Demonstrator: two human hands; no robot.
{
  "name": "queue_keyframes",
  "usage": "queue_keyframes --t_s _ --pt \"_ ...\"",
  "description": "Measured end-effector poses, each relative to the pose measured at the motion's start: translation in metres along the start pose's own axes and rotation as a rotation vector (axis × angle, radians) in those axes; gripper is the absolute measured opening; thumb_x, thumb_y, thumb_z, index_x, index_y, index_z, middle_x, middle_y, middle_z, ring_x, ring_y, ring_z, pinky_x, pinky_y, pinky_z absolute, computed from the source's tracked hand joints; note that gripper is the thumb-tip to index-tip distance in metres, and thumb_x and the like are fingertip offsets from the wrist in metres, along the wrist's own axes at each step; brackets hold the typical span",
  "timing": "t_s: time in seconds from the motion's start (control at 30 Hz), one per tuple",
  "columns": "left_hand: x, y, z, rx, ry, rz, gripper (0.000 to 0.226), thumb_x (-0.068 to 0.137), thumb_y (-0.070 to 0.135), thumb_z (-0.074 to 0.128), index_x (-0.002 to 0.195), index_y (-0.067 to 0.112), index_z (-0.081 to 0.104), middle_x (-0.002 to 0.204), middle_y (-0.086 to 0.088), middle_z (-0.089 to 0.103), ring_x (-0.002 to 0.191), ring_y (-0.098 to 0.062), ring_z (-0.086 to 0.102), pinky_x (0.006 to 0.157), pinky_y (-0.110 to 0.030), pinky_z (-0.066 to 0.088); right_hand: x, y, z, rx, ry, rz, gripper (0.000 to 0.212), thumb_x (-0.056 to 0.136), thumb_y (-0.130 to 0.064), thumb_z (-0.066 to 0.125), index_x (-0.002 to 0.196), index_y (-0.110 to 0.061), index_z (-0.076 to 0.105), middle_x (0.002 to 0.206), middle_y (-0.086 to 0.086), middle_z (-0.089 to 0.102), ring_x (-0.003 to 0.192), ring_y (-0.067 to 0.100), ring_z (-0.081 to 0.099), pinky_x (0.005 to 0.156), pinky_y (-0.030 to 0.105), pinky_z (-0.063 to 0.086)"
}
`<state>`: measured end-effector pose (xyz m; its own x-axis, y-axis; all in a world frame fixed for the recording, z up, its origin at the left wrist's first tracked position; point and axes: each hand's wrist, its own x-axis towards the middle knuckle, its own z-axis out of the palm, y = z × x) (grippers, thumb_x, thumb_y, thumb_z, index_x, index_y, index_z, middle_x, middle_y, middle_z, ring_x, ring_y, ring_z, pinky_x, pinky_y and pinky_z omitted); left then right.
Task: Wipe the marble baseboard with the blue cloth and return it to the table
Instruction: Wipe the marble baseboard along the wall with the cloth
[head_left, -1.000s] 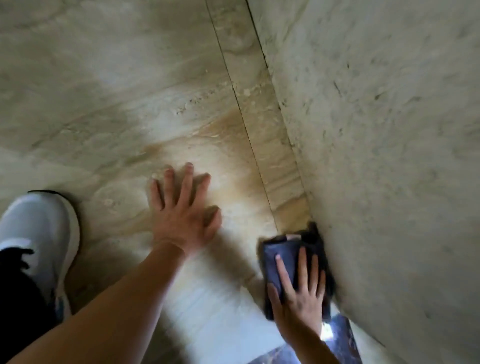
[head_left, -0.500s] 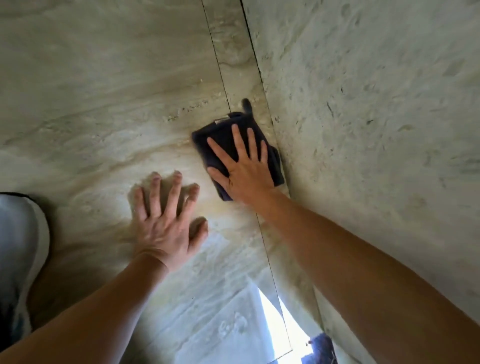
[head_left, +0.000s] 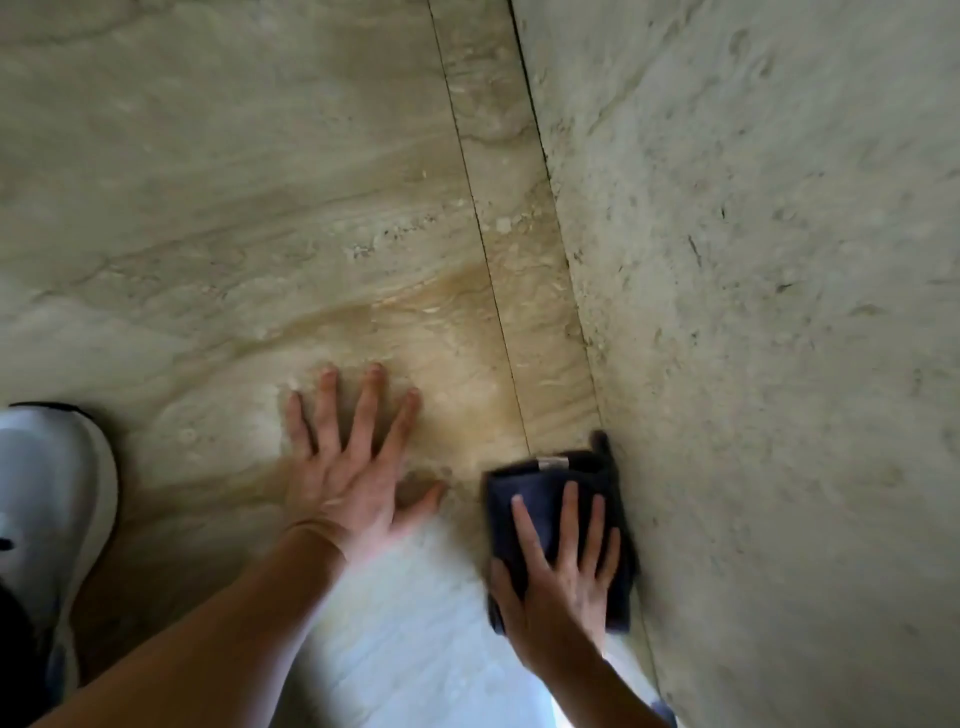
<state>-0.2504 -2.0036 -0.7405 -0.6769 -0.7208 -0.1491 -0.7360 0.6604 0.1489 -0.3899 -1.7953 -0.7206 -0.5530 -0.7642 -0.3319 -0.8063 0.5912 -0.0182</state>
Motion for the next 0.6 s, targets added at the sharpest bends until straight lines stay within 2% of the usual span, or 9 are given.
queue_keyframes --t_s 0.1,0.17,0.33,0.5,0.6 --pt "-0.002 0.0 -0.001 -0.001 0.022 0.017 0.102 0.073 0.085 0.036 0.154 0.023 0.035 0.165 -0.02 0.023 0.149 -0.056 0.011 0.113 -0.077 0.006 0.082 -0.022 -0.032 0.003 0.071 -0.036 0.065 0.095 -0.062 0.026 0.156 -0.042 0.014 0.165 0.017 0.015 0.147 0.047 0.017 0.115 0.065 0.017" --pt "-0.002 0.001 -0.001 -0.003 0.022 0.02 0.101 0.074 0.083 0.038 0.154 0.022 0.033 0.166 -0.02 0.019 0.15 -0.056 0.008 0.112 -0.079 0.007 0.142 -0.041 -0.053 -0.009 0.082 -0.079 0.064 0.096 -0.063 0.023 0.156 -0.041 0.014 0.165 0.018 0.012 0.147 0.047 0.014 0.116 0.065 0.014" --pt "-0.001 0.001 -0.005 0.016 0.014 0.011 0.099 0.075 0.082 0.036 0.154 0.023 0.034 0.166 -0.019 0.018 0.15 -0.055 0.009 0.112 -0.078 0.008 0.262 -0.078 -0.089 0.015 -0.086 -0.128 0.067 0.092 -0.071 0.013 0.15 -0.05 -0.011 0.164 0.011 -0.022 0.147 0.046 -0.017 0.115 0.066 -0.008" --pt "-0.002 0.002 -0.007 0.003 -0.002 0.005 0.099 0.074 0.08 0.04 0.154 0.023 0.034 0.167 -0.019 0.018 0.15 -0.054 0.009 0.113 -0.077 0.01 0.252 -0.069 -0.082 0.013 -0.158 -0.172 0.067 0.089 -0.075 0.007 0.147 -0.053 -0.019 0.162 0.008 -0.031 0.146 0.043 -0.025 0.113 0.065 -0.014" --pt "-0.003 0.004 -0.014 0.004 -0.051 -0.007 0.099 0.075 0.081 0.038 0.155 0.023 0.031 0.167 -0.019 0.016 0.151 -0.052 0.007 0.113 -0.077 0.011 0.191 -0.048 -0.063 -0.009 -0.118 -0.198 0.067 0.088 -0.073 0.006 0.147 -0.052 -0.021 0.164 0.009 -0.025 0.147 0.045 -0.019 0.114 0.068 -0.007"
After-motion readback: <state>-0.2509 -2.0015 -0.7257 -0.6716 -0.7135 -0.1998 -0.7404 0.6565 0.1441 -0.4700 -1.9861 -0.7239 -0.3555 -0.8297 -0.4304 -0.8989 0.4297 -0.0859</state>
